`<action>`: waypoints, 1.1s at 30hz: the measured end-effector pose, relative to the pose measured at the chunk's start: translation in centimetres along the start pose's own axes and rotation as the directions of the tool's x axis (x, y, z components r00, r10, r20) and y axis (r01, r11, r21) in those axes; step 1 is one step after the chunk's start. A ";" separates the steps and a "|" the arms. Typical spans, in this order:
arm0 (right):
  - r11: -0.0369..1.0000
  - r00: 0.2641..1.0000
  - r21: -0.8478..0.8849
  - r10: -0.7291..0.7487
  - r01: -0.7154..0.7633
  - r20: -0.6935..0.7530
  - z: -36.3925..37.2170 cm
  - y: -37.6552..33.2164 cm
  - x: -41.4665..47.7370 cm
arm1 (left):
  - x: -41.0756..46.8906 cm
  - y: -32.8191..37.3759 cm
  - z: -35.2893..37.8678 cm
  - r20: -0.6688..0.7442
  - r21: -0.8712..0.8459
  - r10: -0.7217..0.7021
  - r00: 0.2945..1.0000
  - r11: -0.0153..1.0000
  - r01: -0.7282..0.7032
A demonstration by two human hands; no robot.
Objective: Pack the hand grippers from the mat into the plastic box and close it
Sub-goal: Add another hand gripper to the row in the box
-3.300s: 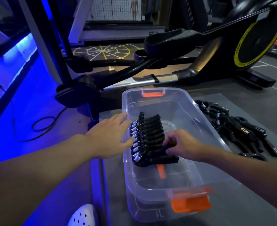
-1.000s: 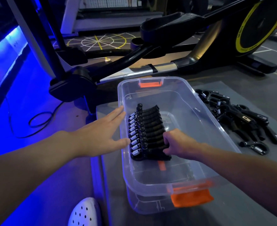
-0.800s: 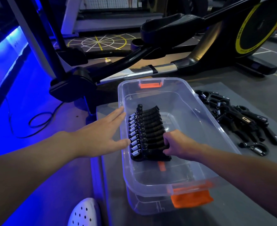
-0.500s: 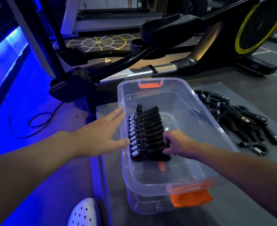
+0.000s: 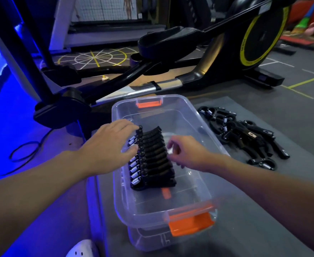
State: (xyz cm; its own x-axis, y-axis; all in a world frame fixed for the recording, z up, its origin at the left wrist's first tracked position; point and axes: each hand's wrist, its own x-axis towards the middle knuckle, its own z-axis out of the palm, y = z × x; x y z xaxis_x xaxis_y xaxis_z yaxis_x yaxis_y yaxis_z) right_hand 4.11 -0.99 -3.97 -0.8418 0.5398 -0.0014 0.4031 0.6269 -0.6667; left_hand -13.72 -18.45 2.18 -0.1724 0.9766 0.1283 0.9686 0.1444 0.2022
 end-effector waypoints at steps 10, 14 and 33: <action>0.973 0.742 0.175 0.230 -0.153 -0.630 -9.7 5.6 -2.7 | 7.0 10.5 1.9 -0.025 -0.208 0.047 0.999 0.977 -0.051; 0.883 0.599 0.260 0.458 -0.390 -0.657 -10.9 13.6 -6.1 | 9.0 14.2 3.3 -0.016 -0.211 0.150 0.989 0.966 -0.150; 0.820 0.477 0.407 0.568 -0.403 -0.671 -10.9 28.7 -0.8 | 13.3 13.9 7.8 0.046 -0.179 0.117 0.992 0.978 -0.107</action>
State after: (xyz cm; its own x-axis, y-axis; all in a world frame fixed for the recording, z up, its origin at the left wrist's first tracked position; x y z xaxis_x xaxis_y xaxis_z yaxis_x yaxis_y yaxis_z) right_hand 20.23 22.72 -15.01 0.0683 0.9903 0.1207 0.5233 0.0674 -0.8494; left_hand -1.11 -2.23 -0.88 -0.0493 0.9931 0.1067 0.9339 0.0079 0.3575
